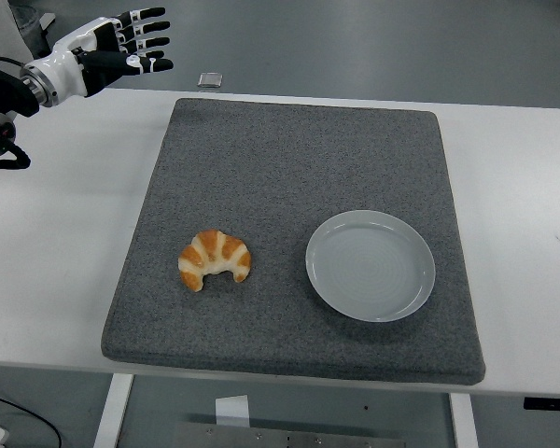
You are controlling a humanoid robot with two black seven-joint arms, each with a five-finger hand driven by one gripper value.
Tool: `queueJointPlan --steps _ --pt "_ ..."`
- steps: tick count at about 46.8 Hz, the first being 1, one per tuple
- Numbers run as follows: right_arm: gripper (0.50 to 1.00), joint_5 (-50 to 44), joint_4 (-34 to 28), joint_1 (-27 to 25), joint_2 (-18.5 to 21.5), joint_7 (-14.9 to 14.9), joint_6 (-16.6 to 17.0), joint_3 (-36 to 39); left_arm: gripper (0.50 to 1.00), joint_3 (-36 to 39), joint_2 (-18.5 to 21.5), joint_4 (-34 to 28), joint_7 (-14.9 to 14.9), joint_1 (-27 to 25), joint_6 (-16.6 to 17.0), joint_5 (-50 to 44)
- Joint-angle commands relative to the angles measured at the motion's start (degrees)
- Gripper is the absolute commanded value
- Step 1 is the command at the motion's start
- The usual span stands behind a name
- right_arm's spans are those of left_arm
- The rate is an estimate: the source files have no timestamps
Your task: Place the bread on the plate
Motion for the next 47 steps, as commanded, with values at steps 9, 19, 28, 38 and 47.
queueJointPlan --steps 9,19,28,38,47 --pt "0.932 0.0 0.0 0.0 0.0 0.0 0.0 0.0 1.000 0.7 6.4 -11.1 0.1 -1.9 0.4 8.8" --pt "0.932 0.0 0.0 0.0 0.0 0.0 0.0 0.0 1.000 2.0 9.0 -21.0 0.1 -2.9 0.2 23.3" --pt "0.932 0.0 0.0 0.0 0.0 0.0 0.0 0.0 1.000 3.6 9.3 -22.5 0.4 -5.8 -0.6 31.8" --pt "0.932 0.0 0.0 0.0 0.0 0.0 0.0 0.0 1.000 5.3 11.6 -31.0 0.6 -6.5 -0.8 40.8" --pt "0.932 0.0 0.0 0.0 0.0 0.0 0.0 0.0 1.000 8.0 14.8 -37.1 0.7 -6.6 -1.0 44.1"
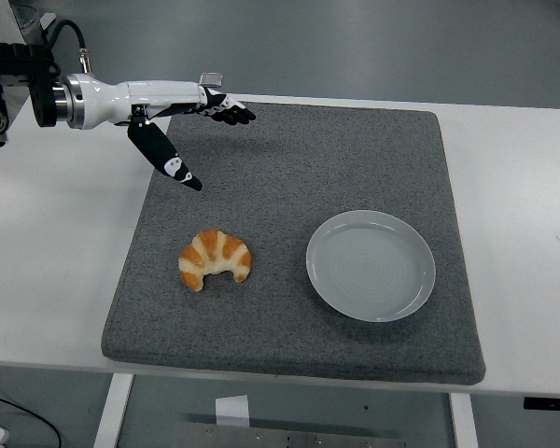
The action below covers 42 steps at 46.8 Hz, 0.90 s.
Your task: Place the bread on the plate
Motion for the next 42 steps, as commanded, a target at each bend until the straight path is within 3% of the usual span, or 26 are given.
queueJointPlan --steps 1,15,27,42 --pt "0.932 0.0 0.0 0.0 0.0 0.0 0.0 0.0 1.000 0.4 2.2 -2.8 0.0 0.0 0.0 0.6" --pt "0.932 0.0 0.0 0.0 0.0 0.0 0.0 0.0 0.981 0.8 10.5 -13.1 1.5 1.1 3.8 0.6" --pt "0.932 0.0 0.0 0.0 0.0 0.0 0.0 0.0 0.984 4.0 9.2 -13.5 2.7 4.4 14.9 3.7" --pt "0.932 0.0 0.0 0.0 0.0 0.0 0.0 0.0 0.984 4.1 5.3 -16.0 2.7 8.8 15.8 6.0"
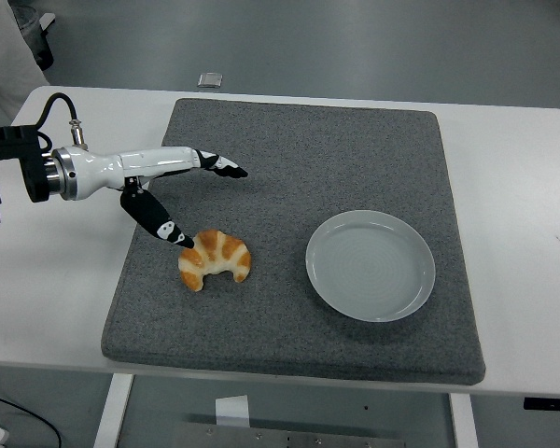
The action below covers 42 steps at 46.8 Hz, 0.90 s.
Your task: Place the bread on the plate
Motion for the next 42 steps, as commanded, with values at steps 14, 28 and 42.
queueJointPlan --steps 14,28,42 --pt "0.932 0.0 0.0 0.0 0.0 0.0 0.0 0.0 0.981 0.0 -4.2 2.1 1.1 5.0 5.5 11.0" --pt "0.932 0.0 0.0 0.0 0.0 0.0 0.0 0.0 0.973 0.0 -6.7 4.2 2.6 6.9 6.6 16.4" --pt "0.932 0.0 0.0 0.0 0.0 0.0 0.0 0.0 0.954 -0.1 -9.3 6.3 2.6 7.1 6.6 16.7"
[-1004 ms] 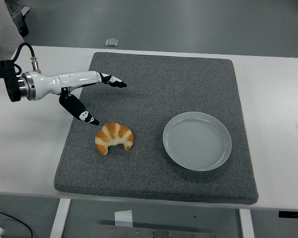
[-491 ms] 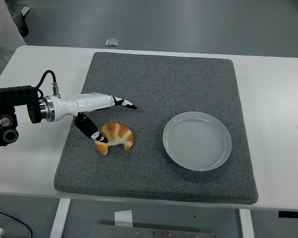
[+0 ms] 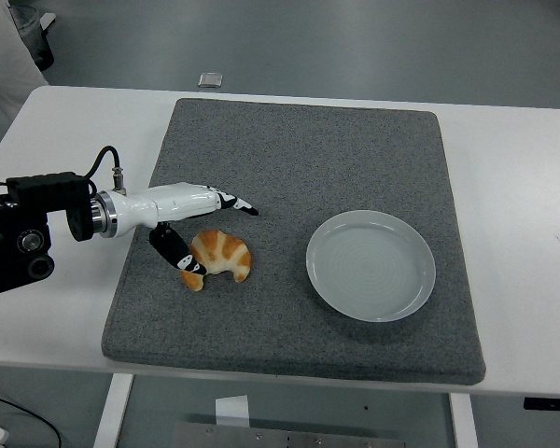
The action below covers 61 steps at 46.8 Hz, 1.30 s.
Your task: Place the bread on the plate
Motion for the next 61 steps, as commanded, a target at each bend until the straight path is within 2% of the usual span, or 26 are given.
queueJointPlan --steps 1,11,35,61 --pt "0.932 0.0 0.0 0.0 0.0 0.0 0.0 0.0 0.949 0.0 -0.6 0.8 0.0 0.0 0.0 0.1" --pt "0.932 0.0 0.0 0.0 0.0 0.0 0.0 0.0 0.915 0.0 -2.3 2.4 -0.1 1.2 0.0 1.5" --pt "0.932 0.0 0.0 0.0 0.0 0.0 0.0 0.0 0.930 0.0 -3.2 2.8 -0.2 1.9 -0.2 3.1" --pt "0.932 0.0 0.0 0.0 0.0 0.0 0.0 0.0 0.825 0.0 -3.0 3.0 -0.7 1.9 -0.4 8.1"
